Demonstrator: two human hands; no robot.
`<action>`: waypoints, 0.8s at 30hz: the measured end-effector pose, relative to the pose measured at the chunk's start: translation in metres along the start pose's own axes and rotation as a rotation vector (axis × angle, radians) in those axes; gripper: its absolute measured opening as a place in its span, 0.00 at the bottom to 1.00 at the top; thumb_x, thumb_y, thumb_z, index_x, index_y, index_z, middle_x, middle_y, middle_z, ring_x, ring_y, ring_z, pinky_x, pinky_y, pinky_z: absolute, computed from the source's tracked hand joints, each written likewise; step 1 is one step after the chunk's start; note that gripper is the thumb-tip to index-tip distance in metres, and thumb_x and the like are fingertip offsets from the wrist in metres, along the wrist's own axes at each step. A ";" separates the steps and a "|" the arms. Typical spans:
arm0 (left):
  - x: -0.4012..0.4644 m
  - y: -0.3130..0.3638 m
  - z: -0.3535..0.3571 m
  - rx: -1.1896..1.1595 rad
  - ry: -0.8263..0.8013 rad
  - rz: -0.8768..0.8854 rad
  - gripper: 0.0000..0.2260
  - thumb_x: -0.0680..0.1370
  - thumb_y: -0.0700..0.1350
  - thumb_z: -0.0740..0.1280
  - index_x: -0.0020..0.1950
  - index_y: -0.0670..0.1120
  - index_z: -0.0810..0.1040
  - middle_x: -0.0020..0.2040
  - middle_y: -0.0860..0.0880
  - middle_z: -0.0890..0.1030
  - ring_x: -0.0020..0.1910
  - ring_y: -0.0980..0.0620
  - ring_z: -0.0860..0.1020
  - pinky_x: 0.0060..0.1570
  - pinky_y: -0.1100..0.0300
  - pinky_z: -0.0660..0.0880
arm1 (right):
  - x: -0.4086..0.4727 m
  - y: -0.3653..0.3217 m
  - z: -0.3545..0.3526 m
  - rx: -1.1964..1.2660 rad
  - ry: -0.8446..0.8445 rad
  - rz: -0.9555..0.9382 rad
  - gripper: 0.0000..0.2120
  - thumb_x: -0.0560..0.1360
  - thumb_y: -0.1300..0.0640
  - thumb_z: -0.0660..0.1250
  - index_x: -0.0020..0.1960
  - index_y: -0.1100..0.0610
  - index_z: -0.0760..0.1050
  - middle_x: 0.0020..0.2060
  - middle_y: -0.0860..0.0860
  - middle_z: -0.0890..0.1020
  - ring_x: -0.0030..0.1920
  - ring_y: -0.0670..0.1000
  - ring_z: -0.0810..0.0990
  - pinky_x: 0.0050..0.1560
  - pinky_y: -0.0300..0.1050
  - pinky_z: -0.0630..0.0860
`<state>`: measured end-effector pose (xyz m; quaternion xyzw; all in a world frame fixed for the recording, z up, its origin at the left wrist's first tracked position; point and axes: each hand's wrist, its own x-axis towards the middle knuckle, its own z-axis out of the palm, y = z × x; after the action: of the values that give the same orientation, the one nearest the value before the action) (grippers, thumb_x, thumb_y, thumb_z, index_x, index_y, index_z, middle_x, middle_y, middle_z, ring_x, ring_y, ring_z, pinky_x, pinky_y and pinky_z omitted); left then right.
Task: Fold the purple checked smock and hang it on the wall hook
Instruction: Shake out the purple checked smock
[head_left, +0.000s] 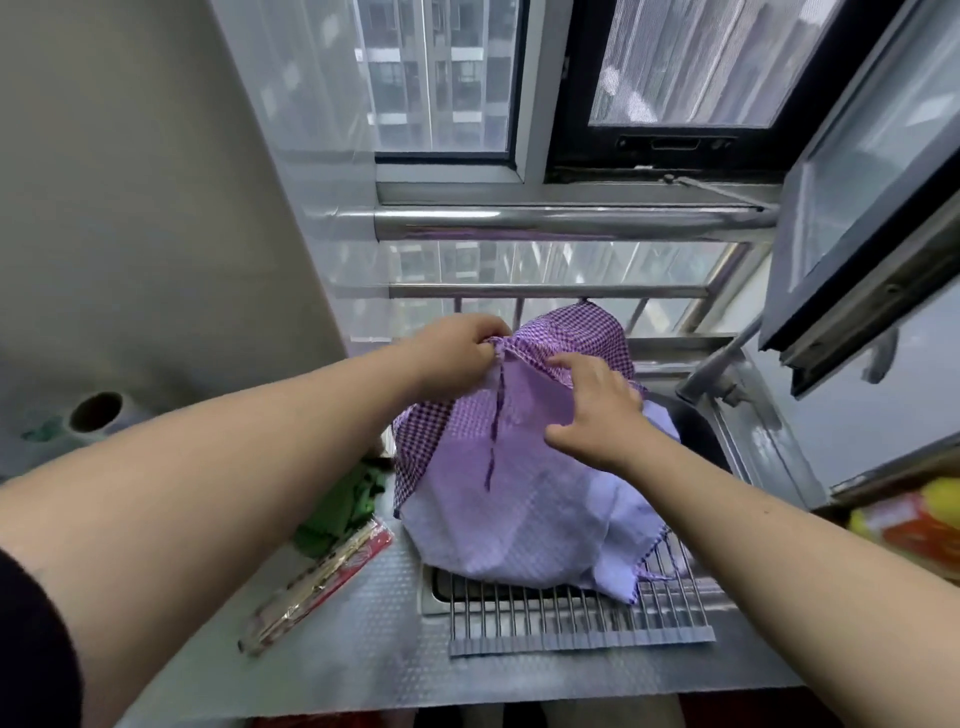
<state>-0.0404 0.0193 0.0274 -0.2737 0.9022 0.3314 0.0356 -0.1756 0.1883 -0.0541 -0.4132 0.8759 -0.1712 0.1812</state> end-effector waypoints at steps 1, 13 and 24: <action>-0.004 0.006 -0.009 -0.111 0.003 -0.011 0.12 0.84 0.43 0.62 0.64 0.51 0.81 0.56 0.51 0.83 0.53 0.49 0.79 0.52 0.55 0.75 | 0.001 0.006 0.000 -0.070 -0.045 0.036 0.39 0.70 0.46 0.74 0.78 0.39 0.63 0.73 0.49 0.67 0.72 0.58 0.67 0.70 0.58 0.64; -0.042 -0.002 -0.092 0.039 -0.363 -0.176 0.09 0.82 0.47 0.70 0.58 0.43 0.82 0.56 0.41 0.84 0.55 0.39 0.84 0.58 0.44 0.82 | 0.017 -0.001 -0.037 0.230 0.257 0.143 0.06 0.82 0.51 0.60 0.55 0.47 0.75 0.55 0.54 0.85 0.56 0.62 0.82 0.53 0.53 0.74; -0.035 0.045 -0.068 0.083 -0.075 0.097 0.04 0.81 0.44 0.68 0.51 0.49 0.82 0.46 0.49 0.82 0.47 0.49 0.80 0.45 0.56 0.75 | -0.018 -0.101 -0.103 0.175 0.184 -0.308 0.12 0.78 0.44 0.72 0.56 0.44 0.71 0.40 0.44 0.81 0.41 0.50 0.80 0.42 0.52 0.76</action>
<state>-0.0256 0.0223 0.1153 -0.2155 0.9254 0.3051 0.0645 -0.1452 0.1575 0.0845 -0.5075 0.7970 -0.3094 0.1071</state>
